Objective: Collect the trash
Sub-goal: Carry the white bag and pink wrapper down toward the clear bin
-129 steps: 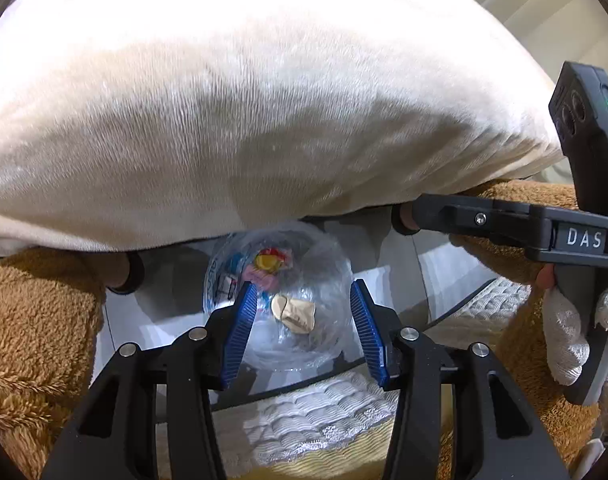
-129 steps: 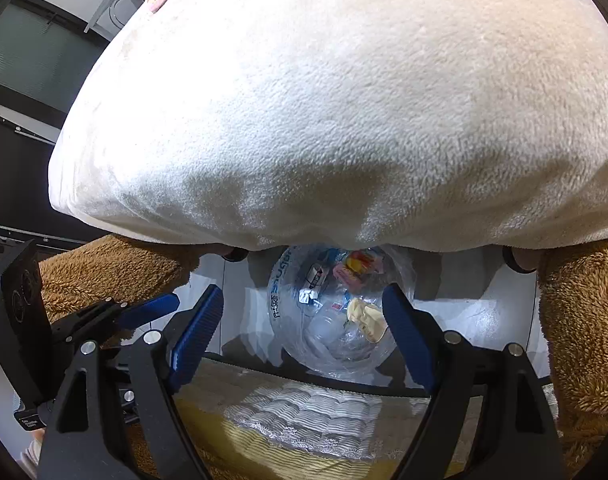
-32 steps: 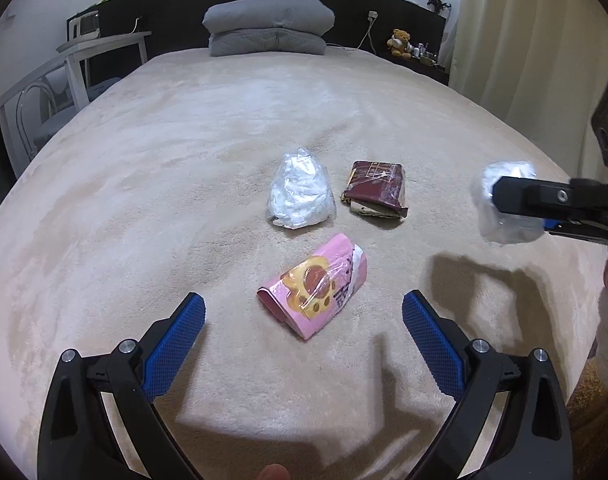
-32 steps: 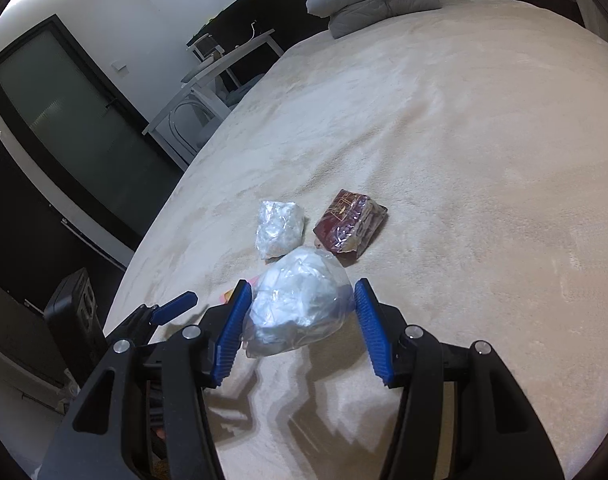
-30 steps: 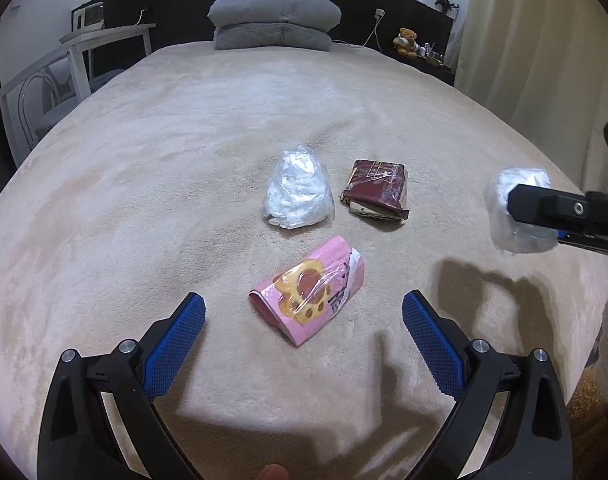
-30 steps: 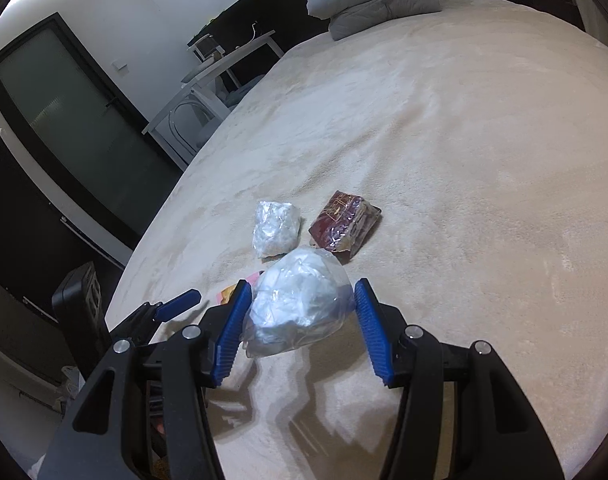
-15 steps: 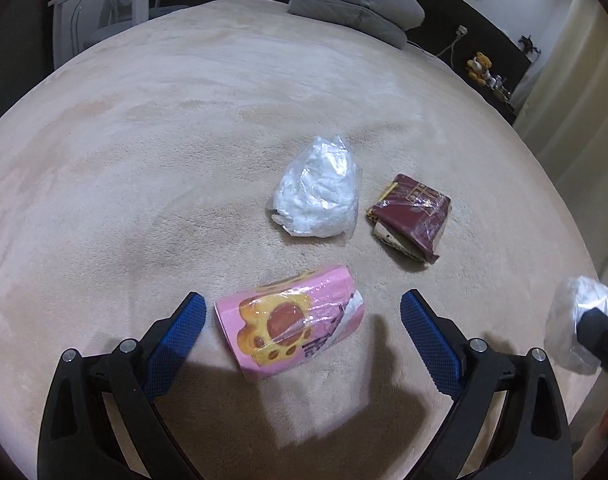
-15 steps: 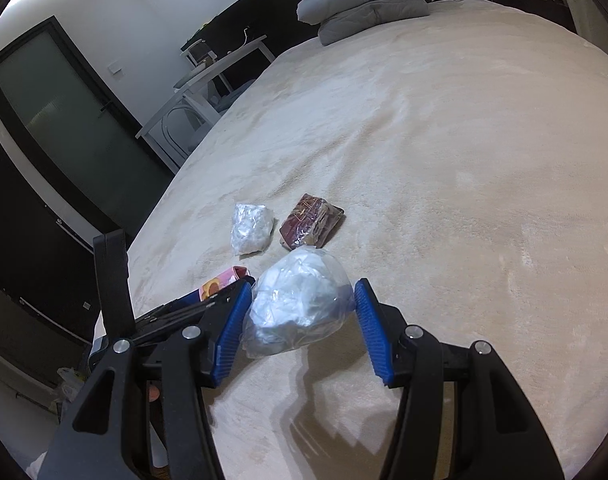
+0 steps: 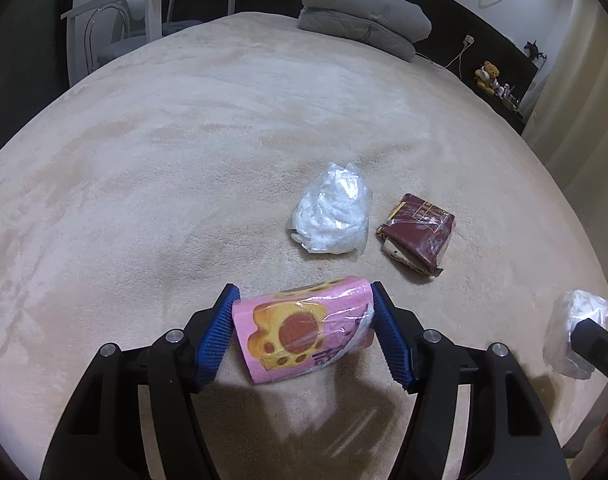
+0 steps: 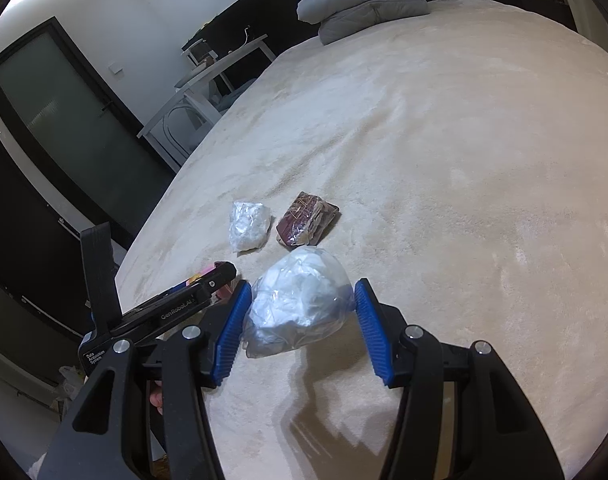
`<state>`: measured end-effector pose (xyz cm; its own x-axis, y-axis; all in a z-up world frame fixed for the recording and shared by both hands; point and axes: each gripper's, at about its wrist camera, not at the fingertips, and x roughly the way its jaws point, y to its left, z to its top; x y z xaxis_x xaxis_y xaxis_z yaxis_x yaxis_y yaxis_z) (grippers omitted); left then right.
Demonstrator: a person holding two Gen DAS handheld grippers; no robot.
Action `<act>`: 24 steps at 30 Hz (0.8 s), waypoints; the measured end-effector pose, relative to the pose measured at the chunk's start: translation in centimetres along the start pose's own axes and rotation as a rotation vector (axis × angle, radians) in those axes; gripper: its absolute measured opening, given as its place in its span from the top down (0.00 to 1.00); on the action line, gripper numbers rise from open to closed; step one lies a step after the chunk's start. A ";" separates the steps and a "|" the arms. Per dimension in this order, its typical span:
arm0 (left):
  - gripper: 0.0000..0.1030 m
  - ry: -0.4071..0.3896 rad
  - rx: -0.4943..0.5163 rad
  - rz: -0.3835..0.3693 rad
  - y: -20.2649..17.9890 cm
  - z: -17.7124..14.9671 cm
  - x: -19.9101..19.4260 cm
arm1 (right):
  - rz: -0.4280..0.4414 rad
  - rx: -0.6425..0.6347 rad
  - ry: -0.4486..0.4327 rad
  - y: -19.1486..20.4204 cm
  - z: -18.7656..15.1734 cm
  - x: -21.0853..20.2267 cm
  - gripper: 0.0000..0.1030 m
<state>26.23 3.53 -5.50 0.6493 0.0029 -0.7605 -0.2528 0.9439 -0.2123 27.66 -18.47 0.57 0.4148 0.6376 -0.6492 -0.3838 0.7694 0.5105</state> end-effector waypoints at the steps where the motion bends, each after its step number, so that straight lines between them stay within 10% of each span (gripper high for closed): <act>1: 0.38 -0.007 -0.001 -0.008 -0.2 0.1 -0.2 | 0.000 0.001 -0.002 0.0 0.0 0.0 0.48; 24: 0.38 -0.141 0.058 -0.228 -2.9 -5.2 -10.3 | -0.008 -0.006 -0.094 1.0 -4.1 -5.7 0.48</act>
<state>16.56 -0.99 -0.25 0.7792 -0.1702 -0.6032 -0.0493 0.9428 -0.3297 21.52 -21.51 2.42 0.4935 0.6326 -0.5969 -0.3848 0.7743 0.5024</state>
